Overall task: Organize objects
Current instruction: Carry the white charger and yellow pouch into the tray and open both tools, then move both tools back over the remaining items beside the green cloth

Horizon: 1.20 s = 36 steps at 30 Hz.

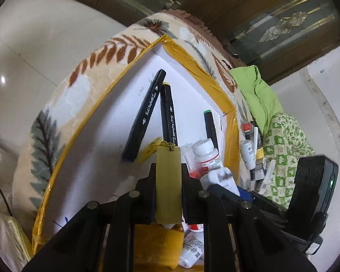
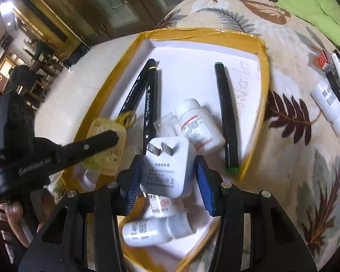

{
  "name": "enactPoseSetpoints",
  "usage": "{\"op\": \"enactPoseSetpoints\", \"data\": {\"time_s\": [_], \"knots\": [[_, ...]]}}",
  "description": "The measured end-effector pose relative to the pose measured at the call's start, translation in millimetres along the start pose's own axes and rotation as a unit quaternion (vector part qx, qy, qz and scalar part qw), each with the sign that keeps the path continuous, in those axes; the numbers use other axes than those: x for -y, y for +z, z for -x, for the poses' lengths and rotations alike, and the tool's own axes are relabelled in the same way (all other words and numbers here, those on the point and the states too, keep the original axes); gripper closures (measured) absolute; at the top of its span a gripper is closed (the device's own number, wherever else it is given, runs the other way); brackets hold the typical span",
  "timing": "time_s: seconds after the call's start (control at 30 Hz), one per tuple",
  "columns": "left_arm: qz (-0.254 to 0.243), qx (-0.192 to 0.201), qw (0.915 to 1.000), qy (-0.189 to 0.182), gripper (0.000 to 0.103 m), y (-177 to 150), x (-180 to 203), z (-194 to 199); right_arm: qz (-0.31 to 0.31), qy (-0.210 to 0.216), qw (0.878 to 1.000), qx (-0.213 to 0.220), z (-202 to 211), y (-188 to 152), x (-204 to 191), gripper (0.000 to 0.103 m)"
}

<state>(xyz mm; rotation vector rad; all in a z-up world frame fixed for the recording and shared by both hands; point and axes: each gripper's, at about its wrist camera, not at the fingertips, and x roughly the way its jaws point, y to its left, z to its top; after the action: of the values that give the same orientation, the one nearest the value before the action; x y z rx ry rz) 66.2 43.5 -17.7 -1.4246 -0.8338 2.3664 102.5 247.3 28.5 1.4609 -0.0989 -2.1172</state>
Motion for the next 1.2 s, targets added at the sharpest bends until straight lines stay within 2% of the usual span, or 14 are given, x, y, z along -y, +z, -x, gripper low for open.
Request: {"op": "enactPoseSetpoints", "data": {"time_s": [0.17,0.3,0.4,0.43,0.47,0.5,0.53,0.6,0.73,0.93,1.2], "knots": [[-0.034,0.013,0.999,0.026,0.086,-4,10,-4,-0.004,-0.009,1.0,0.001,-6,5,0,0.057],[-0.035,0.005,0.9987,0.037,0.084,-6,10,-6,-0.016,-0.002,1.0,0.004,-5,4,1,0.056],[-0.027,-0.002,0.9988,0.04,0.065,-7,7,-6,-0.019,0.01,1.0,0.008,-1,-1,3,0.054],[-0.025,0.006,0.999,0.038,0.052,-8,6,-2,-0.021,0.017,1.0,0.014,3,-3,4,0.053],[-0.023,0.023,0.9988,0.037,0.033,-8,6,4,-0.021,0.023,0.999,0.02,5,-5,4,0.046],[-0.022,0.039,0.9982,0.041,0.026,-9,6,10,-0.02,0.029,0.999,0.028,9,-7,3,0.039],[-0.021,0.056,0.9973,0.044,0.024,-9,6,16,-0.019,0.029,0.999,0.035,12,-8,2,0.037],[-0.019,0.076,0.9961,0.041,0.024,-10,5,25,-0.015,0.03,0.998,0.044,18,-10,-1,0.037],[-0.011,0.066,0.9969,0.042,0.024,-12,1,25,-0.012,0.046,0.997,0.053,30,-14,-2,0.037],[-0.054,0.082,0.993,0.065,0.024,-21,16,31,-0.017,0.076,0.996,0.05,45,-32,10,0.037],[-0.103,0.109,0.9847,0.089,0.024,-37,37,45,-0.021,0.072,0.995,0.061,72,-55,40,0.037]]}}
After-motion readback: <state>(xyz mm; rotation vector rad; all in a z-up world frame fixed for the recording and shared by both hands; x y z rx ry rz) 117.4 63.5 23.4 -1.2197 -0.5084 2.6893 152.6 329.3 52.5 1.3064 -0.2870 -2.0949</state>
